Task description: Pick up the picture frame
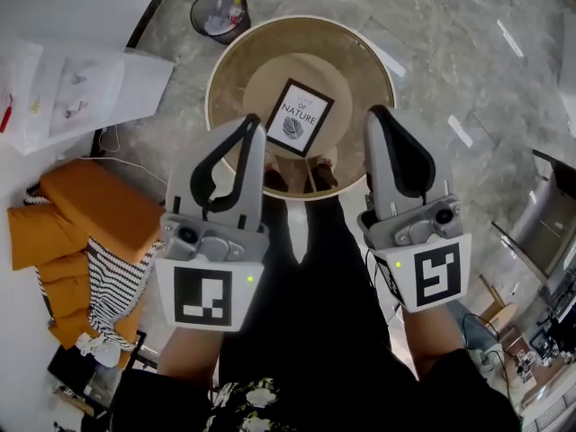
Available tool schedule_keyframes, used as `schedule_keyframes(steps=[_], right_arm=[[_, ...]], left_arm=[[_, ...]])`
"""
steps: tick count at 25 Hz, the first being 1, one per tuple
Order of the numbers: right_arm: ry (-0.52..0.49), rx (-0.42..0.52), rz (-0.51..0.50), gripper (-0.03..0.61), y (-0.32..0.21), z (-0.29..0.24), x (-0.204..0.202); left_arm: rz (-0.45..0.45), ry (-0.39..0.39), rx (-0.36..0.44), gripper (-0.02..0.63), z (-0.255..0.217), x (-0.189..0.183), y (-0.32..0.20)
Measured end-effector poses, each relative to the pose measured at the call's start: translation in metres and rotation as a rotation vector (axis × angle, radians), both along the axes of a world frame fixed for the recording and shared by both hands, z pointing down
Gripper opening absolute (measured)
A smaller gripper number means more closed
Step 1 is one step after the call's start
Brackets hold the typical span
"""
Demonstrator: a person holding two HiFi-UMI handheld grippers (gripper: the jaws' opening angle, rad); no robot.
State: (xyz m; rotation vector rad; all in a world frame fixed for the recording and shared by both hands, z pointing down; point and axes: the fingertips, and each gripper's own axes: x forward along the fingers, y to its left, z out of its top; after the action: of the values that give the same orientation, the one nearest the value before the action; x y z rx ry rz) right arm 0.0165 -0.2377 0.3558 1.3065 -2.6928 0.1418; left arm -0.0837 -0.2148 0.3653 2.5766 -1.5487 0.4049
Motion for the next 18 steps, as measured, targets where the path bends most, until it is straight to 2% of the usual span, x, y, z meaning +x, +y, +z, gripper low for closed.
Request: schedule_keyframes(steps=[5, 7, 13, 18], right_arm=[[-0.016, -0.083, -0.030, 0.002, -0.002, 0.043, -0.001], [-0.037, -0.108, -0.040, 0.095, -0.003, 0.057, -0.002], [-0.028, -0.191, -0.068, 0.095, -0.001, 0.100, -0.006], [0.004, -0.232, -0.073, 0.095, -0.008, 0.135, -0.004]], left_arm=[[-0.012, 0.023, -0.022, 0.006, 0.035, 0.007, -0.009], [-0.019, 0.037, -0.024, 0.007, 0.045, 0.008, -0.014], [-0.020, 0.022, -0.090, 0.008, 0.085, 0.013, -0.016], [-0.025, 0.040, -0.165, 0.009, 0.125, 0.018, -0.021]])
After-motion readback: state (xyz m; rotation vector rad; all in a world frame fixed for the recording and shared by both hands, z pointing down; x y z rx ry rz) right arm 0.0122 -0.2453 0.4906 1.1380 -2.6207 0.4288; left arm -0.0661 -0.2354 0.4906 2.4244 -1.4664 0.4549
